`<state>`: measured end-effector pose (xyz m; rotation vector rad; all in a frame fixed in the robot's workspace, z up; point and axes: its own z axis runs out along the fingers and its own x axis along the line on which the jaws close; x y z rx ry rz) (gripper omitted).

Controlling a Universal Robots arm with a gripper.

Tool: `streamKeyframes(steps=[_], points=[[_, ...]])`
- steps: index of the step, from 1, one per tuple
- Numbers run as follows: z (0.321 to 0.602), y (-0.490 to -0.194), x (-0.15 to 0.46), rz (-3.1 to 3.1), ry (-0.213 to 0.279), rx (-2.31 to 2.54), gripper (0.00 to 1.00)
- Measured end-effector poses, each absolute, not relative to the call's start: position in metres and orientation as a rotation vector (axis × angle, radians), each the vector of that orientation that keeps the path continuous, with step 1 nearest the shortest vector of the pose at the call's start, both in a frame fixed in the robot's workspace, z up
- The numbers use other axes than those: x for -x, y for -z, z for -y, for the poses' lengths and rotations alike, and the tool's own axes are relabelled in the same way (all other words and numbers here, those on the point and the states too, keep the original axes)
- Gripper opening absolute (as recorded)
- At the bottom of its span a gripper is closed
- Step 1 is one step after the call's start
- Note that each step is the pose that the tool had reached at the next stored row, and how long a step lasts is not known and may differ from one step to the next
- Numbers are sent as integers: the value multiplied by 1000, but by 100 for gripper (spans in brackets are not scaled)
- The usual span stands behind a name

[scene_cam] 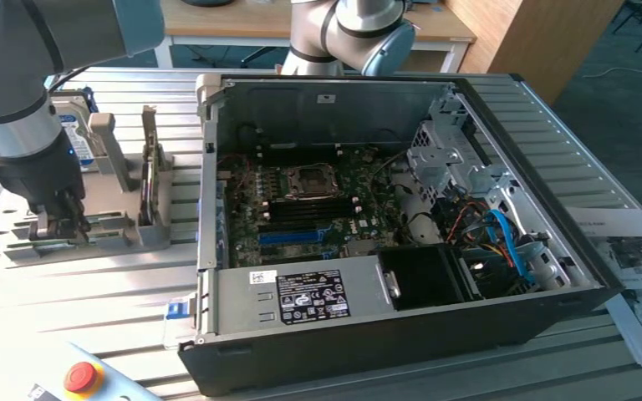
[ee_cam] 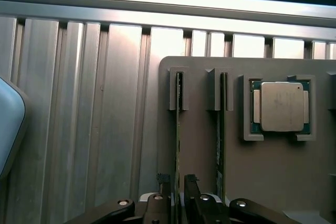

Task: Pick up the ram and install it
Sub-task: 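Pick up the ram and move it above insertion slot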

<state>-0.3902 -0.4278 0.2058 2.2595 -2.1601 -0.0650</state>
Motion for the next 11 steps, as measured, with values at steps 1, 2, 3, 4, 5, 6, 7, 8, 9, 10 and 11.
streamKeyframes(steps=[1, 2, 3, 4, 5, 6, 7, 8, 9, 10, 11], points=[[428, -205, 390, 2160, 65, -2259, 25], [428, -204, 390, 2160, 65, -2260, 25], [428, -204, 390, 2160, 65, -2260, 25], [428, -203, 390, 2160, 65, -2259, 25], [428, -203, 390, 2160, 65, -2259, 25], [428, -203, 390, 2160, 65, -2259, 25], [428, -203, 390, 2160, 65, -2259, 25], [428, -203, 390, 2160, 65, -2259, 25], [428, -203, 390, 2160, 65, -2259, 25], [428, -203, 390, 2160, 65, -2259, 25], [427, -203, 390, 2160, 65, -2260, 25]])
